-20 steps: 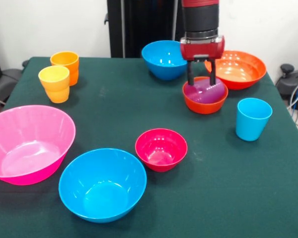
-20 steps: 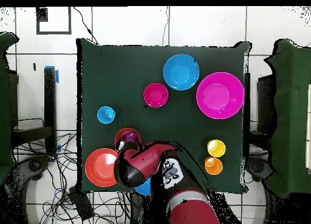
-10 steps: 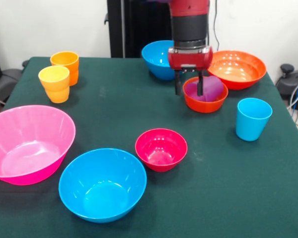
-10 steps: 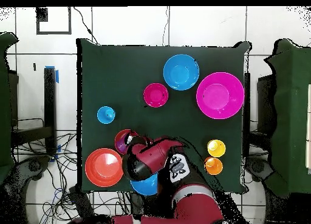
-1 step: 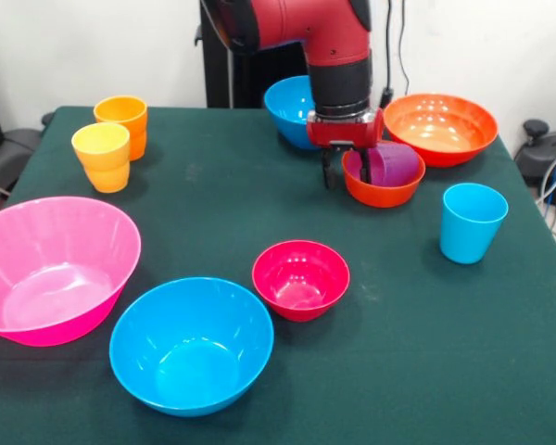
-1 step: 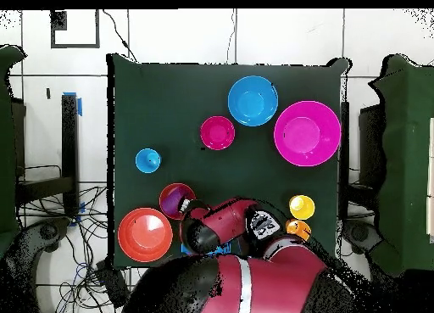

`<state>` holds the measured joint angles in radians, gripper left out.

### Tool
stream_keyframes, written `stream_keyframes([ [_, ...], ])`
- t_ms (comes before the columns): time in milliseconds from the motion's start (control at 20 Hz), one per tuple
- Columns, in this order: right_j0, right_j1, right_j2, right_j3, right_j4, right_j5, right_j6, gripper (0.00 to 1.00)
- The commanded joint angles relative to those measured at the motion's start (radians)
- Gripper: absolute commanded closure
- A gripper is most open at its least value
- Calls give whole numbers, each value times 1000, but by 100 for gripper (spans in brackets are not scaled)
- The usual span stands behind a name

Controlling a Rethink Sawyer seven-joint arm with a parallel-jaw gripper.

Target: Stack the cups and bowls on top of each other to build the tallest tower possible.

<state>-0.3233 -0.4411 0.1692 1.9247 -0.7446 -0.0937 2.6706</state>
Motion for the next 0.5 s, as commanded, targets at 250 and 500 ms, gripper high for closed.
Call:
stream_keyframes([
  [250,-19,88,166,35,-55,67,-50,0],
  [500,-23,67,168,44,-52,84,-58,0],
])
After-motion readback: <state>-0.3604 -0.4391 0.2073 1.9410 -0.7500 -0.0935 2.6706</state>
